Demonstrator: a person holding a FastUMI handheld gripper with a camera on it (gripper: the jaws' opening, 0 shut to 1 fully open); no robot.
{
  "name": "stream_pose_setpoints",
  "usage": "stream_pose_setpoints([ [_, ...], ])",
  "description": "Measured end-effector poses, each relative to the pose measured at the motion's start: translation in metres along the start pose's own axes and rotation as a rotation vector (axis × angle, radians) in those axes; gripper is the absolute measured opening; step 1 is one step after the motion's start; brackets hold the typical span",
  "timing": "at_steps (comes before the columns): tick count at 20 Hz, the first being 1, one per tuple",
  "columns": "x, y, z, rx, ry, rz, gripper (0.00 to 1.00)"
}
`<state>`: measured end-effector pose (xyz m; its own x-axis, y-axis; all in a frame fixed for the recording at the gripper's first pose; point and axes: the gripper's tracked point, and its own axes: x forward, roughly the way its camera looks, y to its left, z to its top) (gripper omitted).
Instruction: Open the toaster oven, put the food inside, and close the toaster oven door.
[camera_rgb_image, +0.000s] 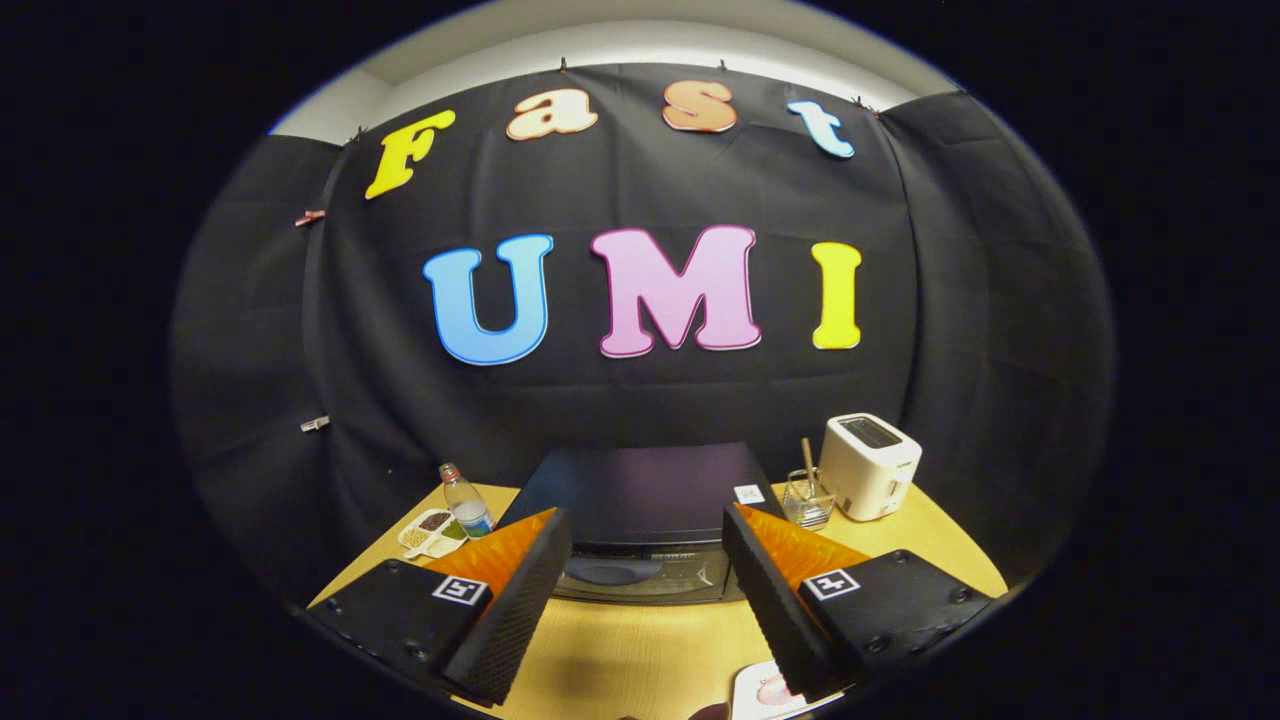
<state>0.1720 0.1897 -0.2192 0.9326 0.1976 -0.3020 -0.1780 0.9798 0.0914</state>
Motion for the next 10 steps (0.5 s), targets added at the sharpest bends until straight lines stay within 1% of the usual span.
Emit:
stream_pose_setpoints([
  [3,0.045,0.017,-0.039,-0.033,0.074,0.015,0.99],
  [6,0.083,0.023,-0.075,-0.045,0.147,-0.003,0.98],
  [10,0.11,0.021,-0.109,-0.02,0.216,-0.039,0.98],
])
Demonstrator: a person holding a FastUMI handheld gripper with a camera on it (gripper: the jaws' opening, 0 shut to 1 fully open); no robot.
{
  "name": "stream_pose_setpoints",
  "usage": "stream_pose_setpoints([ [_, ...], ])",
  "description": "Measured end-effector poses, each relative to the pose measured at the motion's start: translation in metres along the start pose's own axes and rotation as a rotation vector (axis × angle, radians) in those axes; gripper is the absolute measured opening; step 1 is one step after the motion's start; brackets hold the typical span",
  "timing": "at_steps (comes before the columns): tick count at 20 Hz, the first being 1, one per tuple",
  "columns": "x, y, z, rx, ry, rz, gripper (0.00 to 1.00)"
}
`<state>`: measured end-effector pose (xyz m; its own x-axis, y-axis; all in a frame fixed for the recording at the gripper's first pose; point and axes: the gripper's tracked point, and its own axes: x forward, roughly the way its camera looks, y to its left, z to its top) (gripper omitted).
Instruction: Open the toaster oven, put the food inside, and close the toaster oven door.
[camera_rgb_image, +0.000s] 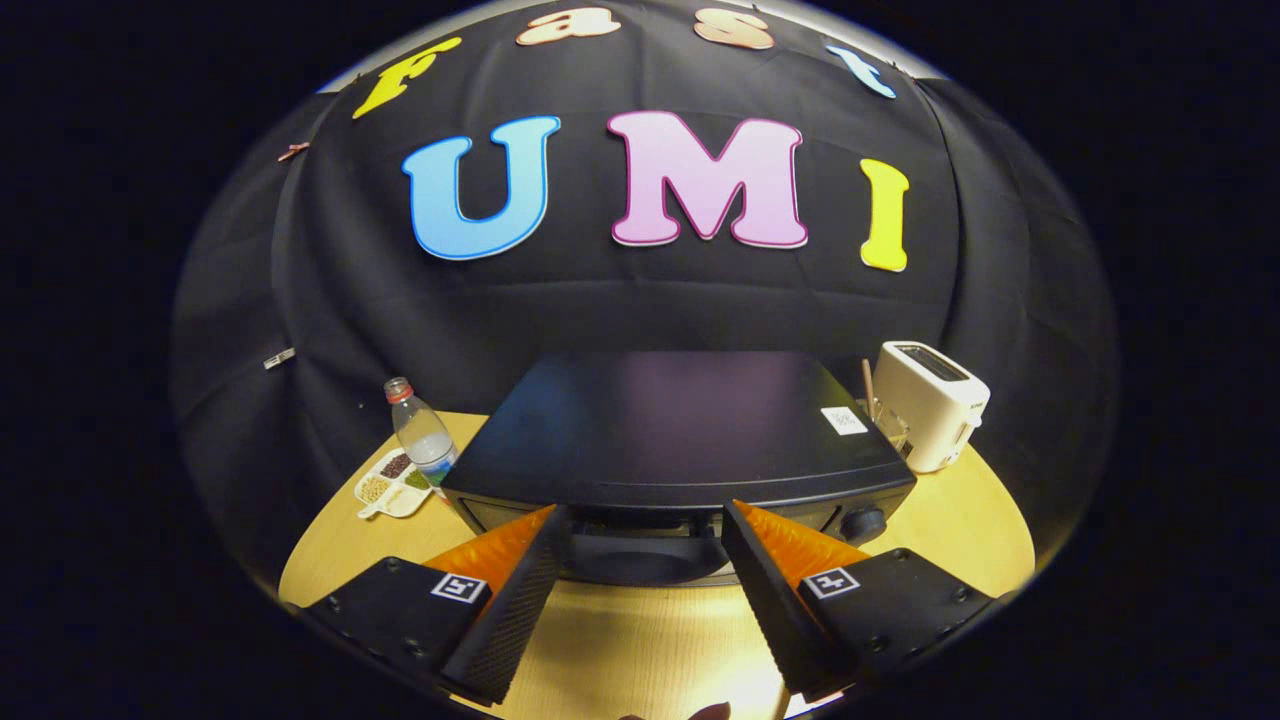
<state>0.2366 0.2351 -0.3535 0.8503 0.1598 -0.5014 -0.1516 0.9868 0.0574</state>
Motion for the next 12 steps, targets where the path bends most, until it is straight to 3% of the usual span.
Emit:
stream_pose_setpoints([
  [7,0.01,0.004,-0.002,0.007,0.007,-0.02,0.98],
  [12,-0.01,0.004,-0.023,-0.003,0.014,-0.031,0.99],
])
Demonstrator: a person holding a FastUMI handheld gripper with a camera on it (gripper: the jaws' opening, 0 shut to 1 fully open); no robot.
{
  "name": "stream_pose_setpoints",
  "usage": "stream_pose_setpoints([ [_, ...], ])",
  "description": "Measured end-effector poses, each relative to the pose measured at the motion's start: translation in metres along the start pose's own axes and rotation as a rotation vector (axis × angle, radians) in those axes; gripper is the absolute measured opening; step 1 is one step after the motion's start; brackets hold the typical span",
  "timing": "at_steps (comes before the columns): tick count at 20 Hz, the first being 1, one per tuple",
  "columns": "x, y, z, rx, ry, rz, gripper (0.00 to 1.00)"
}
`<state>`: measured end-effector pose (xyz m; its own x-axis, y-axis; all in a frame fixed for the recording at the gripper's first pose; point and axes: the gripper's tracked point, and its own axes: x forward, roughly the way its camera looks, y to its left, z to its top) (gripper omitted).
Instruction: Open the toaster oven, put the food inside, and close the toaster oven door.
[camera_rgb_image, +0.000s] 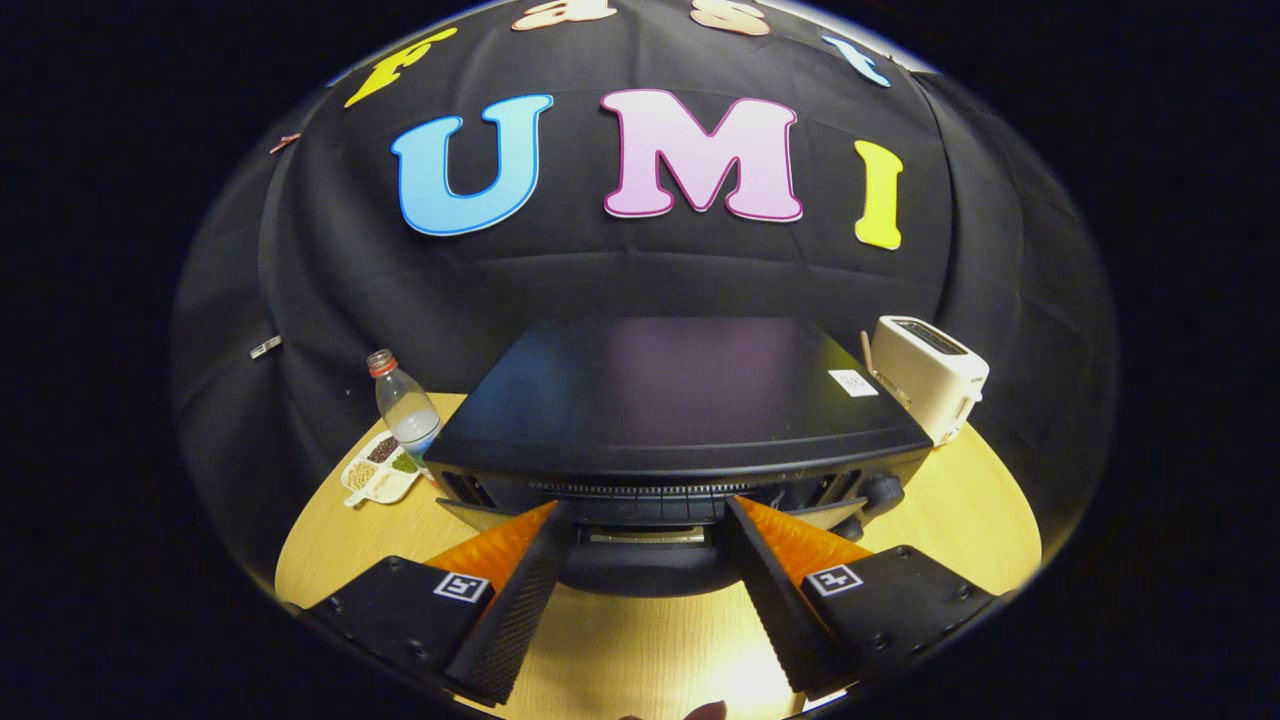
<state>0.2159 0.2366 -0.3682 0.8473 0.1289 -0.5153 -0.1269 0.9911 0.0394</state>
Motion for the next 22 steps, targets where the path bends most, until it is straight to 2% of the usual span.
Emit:
stream_pose_setpoints([
  [6,-0.037,-0.001,-0.051,-0.011,0.041,-0.022,0.99],
  [14,-0.065,-0.016,-0.142,0.001,0.217,-0.026,0.99],
  [17,-0.08,-0.019,-0.149,0.013,0.238,-0.011,0.98],
  [22,-0.119,-0.032,-0.124,0.072,0.247,0.052,0.99],
])
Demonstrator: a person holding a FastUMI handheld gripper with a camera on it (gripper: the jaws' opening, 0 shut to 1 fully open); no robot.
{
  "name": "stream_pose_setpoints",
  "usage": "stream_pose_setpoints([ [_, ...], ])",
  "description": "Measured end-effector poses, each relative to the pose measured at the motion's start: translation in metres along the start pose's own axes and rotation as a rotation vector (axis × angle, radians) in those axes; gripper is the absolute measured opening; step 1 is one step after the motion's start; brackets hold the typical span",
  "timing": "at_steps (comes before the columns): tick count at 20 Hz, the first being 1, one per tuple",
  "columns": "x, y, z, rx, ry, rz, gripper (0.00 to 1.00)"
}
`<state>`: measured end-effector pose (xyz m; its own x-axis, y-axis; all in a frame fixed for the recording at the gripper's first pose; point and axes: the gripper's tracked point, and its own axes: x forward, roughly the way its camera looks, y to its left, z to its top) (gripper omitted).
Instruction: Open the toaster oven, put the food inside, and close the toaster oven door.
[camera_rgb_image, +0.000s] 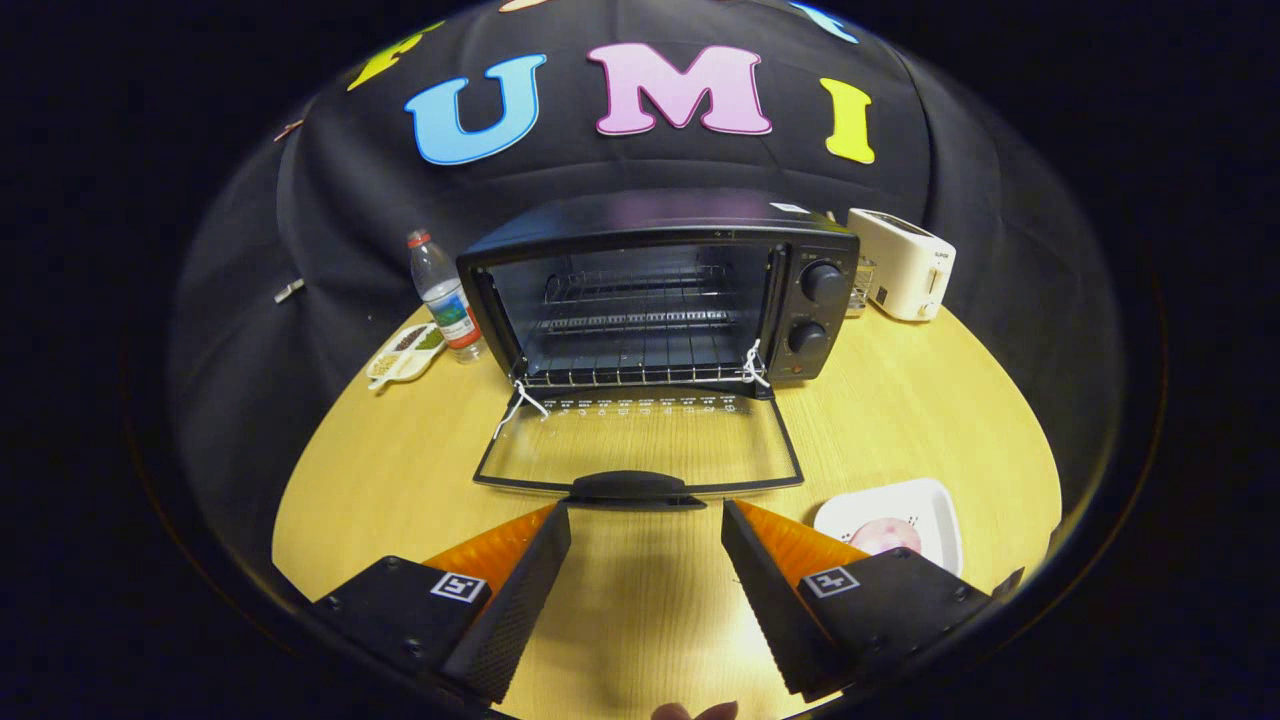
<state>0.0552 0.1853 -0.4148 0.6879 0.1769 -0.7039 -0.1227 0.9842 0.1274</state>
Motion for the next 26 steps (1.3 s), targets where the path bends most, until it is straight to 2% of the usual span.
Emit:
stream_pose_setpoints([
  [4,-0.033,-0.039,0.001,0.021,0.097,0.045,0.99],
  [10,-0.045,-0.145,-0.001,0.041,0.287,-0.01,0.99],
  [16,-0.029,-0.229,-0.038,0.04,0.521,-0.039,0.99],
  [19,-0.014,-0.263,-0.057,0.013,0.589,-0.069,0.99],
  [23,0.009,-0.281,-0.076,0.06,0.645,-0.064,0.99],
  [25,0.018,-0.289,-0.082,0.054,0.651,-0.071,0.94],
  [26,0.023,-0.291,-0.087,0.052,0.654,-0.071,0.8],
])
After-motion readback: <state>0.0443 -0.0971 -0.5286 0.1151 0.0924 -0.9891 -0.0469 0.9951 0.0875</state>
